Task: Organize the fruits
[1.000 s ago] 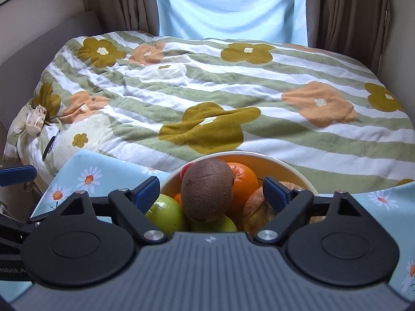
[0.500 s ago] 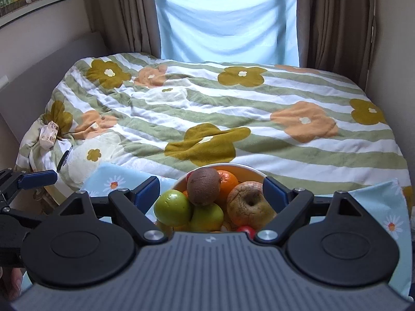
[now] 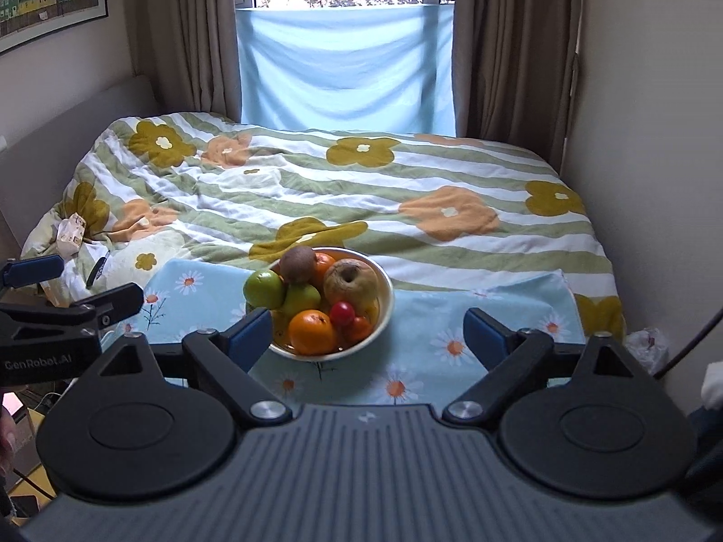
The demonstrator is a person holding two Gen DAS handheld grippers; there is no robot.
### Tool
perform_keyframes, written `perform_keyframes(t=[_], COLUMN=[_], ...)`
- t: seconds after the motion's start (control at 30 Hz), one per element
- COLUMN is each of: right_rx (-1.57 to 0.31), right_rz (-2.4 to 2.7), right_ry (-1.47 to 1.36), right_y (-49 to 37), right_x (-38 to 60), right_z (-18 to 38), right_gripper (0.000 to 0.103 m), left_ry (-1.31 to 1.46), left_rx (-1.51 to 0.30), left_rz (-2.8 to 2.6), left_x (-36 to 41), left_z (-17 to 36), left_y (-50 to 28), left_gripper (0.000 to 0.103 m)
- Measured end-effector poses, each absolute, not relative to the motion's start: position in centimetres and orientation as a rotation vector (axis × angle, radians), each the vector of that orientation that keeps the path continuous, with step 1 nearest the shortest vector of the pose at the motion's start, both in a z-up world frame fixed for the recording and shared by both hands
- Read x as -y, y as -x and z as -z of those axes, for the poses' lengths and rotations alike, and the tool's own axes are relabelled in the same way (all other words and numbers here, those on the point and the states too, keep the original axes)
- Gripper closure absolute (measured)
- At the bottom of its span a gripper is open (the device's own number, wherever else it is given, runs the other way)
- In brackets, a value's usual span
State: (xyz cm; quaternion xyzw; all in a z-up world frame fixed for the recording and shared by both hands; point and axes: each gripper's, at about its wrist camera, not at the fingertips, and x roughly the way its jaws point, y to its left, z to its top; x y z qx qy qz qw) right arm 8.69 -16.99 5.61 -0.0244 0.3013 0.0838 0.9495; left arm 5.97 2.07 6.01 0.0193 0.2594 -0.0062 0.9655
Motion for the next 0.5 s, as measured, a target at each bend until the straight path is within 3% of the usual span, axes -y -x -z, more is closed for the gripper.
perform_keyframes(t=[0.5], right_rx=[-0.618], right_rz=[-0.060], right_ry=[0.032], right_y=[-1.8], right_x=[21.1], right_z=[-4.0], right_gripper=[0.000], left_ry=[-0.040], left_rx=[-0.533], left_rz=[-0.014], left_x=[0.1], left_z=[-5.3], left_y=[-0.4], left_gripper=[0.000])
